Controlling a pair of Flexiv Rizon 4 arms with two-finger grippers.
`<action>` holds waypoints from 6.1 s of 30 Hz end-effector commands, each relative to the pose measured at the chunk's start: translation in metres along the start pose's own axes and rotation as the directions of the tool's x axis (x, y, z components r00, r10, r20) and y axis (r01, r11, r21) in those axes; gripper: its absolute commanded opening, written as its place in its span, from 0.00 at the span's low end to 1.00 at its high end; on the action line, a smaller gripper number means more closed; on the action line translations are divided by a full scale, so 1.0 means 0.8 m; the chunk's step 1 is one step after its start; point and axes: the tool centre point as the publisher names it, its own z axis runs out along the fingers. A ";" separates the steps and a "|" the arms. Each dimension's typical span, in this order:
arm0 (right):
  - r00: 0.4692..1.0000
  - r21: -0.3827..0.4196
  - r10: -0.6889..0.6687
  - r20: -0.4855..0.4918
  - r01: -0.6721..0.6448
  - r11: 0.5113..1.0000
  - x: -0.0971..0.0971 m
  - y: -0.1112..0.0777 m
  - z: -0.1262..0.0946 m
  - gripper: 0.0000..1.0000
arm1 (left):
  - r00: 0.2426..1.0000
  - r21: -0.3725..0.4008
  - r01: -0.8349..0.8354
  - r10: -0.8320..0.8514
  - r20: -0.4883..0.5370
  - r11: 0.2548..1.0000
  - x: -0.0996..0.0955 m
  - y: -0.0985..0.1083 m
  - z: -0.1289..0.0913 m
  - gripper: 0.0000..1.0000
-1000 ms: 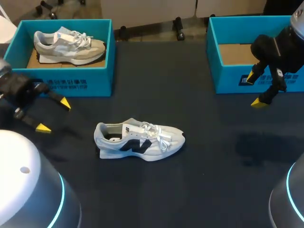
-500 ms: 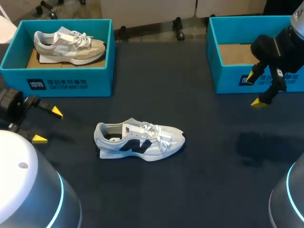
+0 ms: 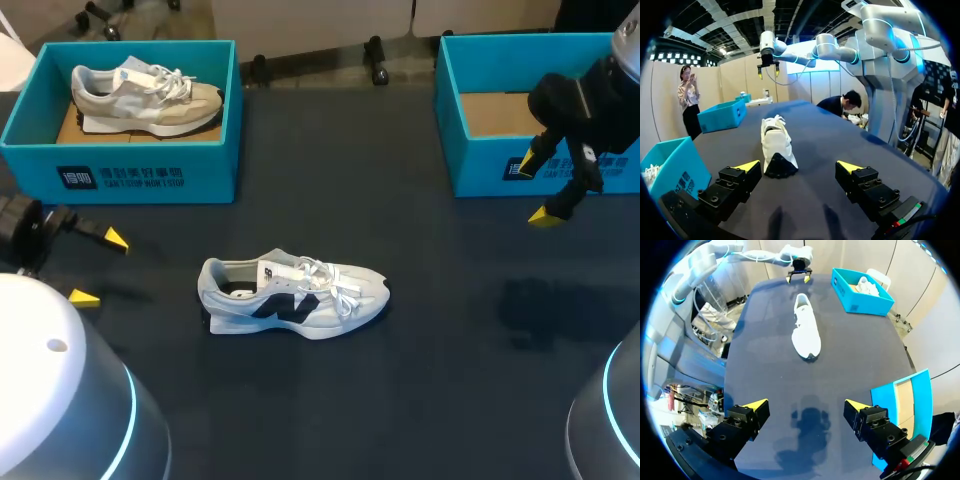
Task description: Take the shoe out of the shoebox, open the shoe tongue, remove and reinsert the insole, then place the shoe into the shoebox
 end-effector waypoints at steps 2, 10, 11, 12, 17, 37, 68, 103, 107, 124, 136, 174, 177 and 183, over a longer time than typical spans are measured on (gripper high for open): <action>1.000 0.003 0.001 -0.002 -0.001 1.000 -0.001 0.001 0.001 1.00 | 0.994 -0.032 0.077 -0.074 0.080 0.997 -0.002 0.016 0.006 1.00; 1.000 0.003 0.001 -0.002 -0.001 1.000 -0.001 0.001 0.001 1.00 | 0.963 0.034 0.140 -0.144 0.229 0.990 -0.016 0.021 0.018 1.00; 1.000 0.003 0.001 -0.002 -0.001 1.000 -0.001 0.001 0.001 1.00 | 0.961 0.038 0.146 -0.151 0.232 0.988 -0.017 0.022 0.020 1.00; 1.000 0.003 0.001 -0.002 -0.001 1.000 -0.001 0.001 0.001 1.00 | 0.955 0.042 0.150 -0.156 0.251 0.988 -0.018 0.024 0.023 1.00; 1.000 0.003 0.001 -0.002 -0.001 1.000 -0.001 0.001 0.001 1.00 | 0.938 0.050 0.180 -0.187 0.292 0.982 -0.019 0.028 0.039 1.00; 1.000 0.003 0.001 -0.002 -0.001 1.000 -0.001 0.001 0.001 1.00 | 0.940 0.052 0.181 -0.188 0.284 0.982 -0.039 0.039 0.120 1.00; 1.000 0.003 0.001 -0.002 -0.001 1.000 -0.001 0.001 0.001 1.00 | 0.951 0.049 0.176 -0.182 0.251 0.983 -0.051 0.033 0.210 1.00; 1.000 0.003 0.001 -0.002 -0.001 1.000 -0.001 0.001 0.001 1.00 | 0.961 -0.025 0.139 -0.129 0.243 0.990 -0.070 0.044 0.224 0.00; 1.000 0.003 0.001 -0.002 -0.001 1.000 -0.001 0.001 0.001 1.00 | 0.961 -0.025 0.139 -0.129 0.243 0.990 -0.070 0.044 0.224 0.00; 0.998 -0.021 0.048 0.047 -0.047 0.999 -0.032 0.030 0.009 1.00 | 0.961 -0.025 0.139 -0.129 0.243 0.990 -0.070 0.044 0.224 0.00; 0.927 -0.018 0.355 0.118 -0.356 0.934 -0.106 0.141 0.035 1.00 | 0.961 -0.025 0.139 -0.129 0.243 0.990 -0.070 0.044 0.224 0.00; 0.654 -0.228 0.742 0.145 -0.708 0.668 -0.090 0.261 0.112 1.00 | 0.961 -0.025 0.139 -0.129 0.243 0.990 -0.070 0.044 0.224 0.00; 0.602 -0.237 0.784 0.150 -0.748 0.620 -0.089 0.264 0.128 1.00 | 0.961 -0.025 0.139 -0.129 0.243 0.990 -0.070 0.044 0.224 0.00; 0.488 -0.234 0.852 0.188 -0.821 0.521 -0.080 0.282 0.151 1.00 | 0.961 -0.025 0.139 -0.129 0.243 0.990 -0.070 0.044 0.224 0.00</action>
